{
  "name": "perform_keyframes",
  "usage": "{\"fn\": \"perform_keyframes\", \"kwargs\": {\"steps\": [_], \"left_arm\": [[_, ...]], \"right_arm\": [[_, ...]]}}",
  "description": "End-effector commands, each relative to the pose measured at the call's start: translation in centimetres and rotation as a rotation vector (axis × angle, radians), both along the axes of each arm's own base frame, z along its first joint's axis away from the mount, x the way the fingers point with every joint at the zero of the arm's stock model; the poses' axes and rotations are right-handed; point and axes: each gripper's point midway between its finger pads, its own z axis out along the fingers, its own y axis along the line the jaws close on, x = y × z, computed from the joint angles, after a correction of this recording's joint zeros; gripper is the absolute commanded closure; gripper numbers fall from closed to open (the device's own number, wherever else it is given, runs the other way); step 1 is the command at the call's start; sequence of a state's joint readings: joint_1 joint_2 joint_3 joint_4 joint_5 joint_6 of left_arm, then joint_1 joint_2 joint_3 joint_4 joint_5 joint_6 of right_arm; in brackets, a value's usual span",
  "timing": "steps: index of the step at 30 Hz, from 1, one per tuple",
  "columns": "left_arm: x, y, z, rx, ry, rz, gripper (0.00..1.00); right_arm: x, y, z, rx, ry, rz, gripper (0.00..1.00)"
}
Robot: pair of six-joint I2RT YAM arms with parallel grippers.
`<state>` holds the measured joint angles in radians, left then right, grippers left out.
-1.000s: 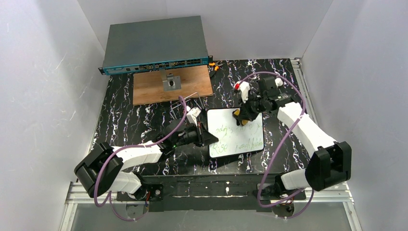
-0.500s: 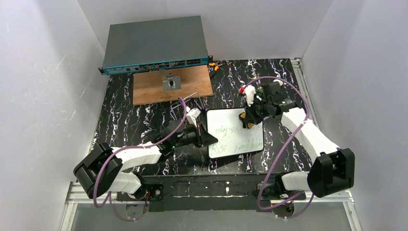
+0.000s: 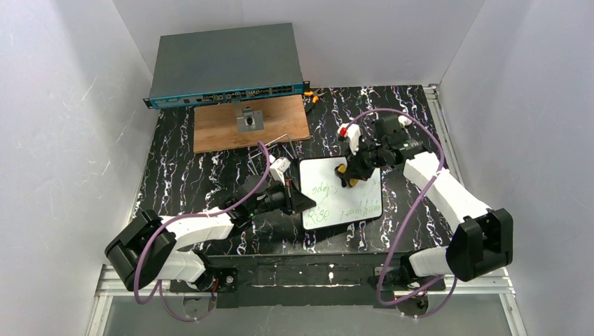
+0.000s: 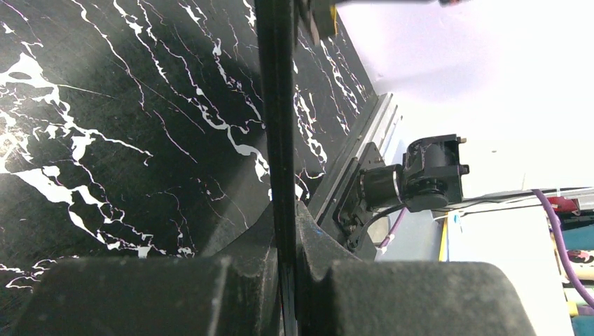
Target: Erase the whiteboard
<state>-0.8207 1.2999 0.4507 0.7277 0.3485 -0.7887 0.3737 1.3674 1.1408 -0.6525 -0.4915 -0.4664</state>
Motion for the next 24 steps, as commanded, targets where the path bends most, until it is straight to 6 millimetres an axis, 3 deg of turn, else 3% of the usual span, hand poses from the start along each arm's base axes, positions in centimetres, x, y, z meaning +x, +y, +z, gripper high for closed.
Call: {"fn": "perform_keyframes", "kwargs": {"steps": [1,4,9,16,21,24], "left_arm": [[-0.9,-0.3,3.0,-0.063,-0.121,-0.065,1.0],[-0.9,-0.3,3.2,-0.065,-0.125,-0.064,1.0],[-1.0,-0.3,3.3,-0.071,-0.13,-0.071,1.0],[-1.2,-0.3,3.3,-0.078,-0.128,-0.079,1.0],[-1.2,-0.3,3.3,-0.079,-0.13,-0.079,1.0],[-1.2,-0.4,3.2,-0.079,-0.128,-0.081,1.0]], "right_arm": [[-3.7,0.7,-1.1,0.03,0.027,0.12,0.99],[-2.3,-1.0,-2.2,-0.026,-0.019,0.028,0.99],[0.9,-3.3,-1.2,-0.043,-0.054,-0.129,0.99],[4.5,-2.8,0.9,-0.041,-0.075,-0.186,0.99],[4.3,-1.2,2.2,0.017,-0.037,-0.136,0.99],[2.4,-0.1,2.4,0.057,-0.006,-0.055,0.99]]}}
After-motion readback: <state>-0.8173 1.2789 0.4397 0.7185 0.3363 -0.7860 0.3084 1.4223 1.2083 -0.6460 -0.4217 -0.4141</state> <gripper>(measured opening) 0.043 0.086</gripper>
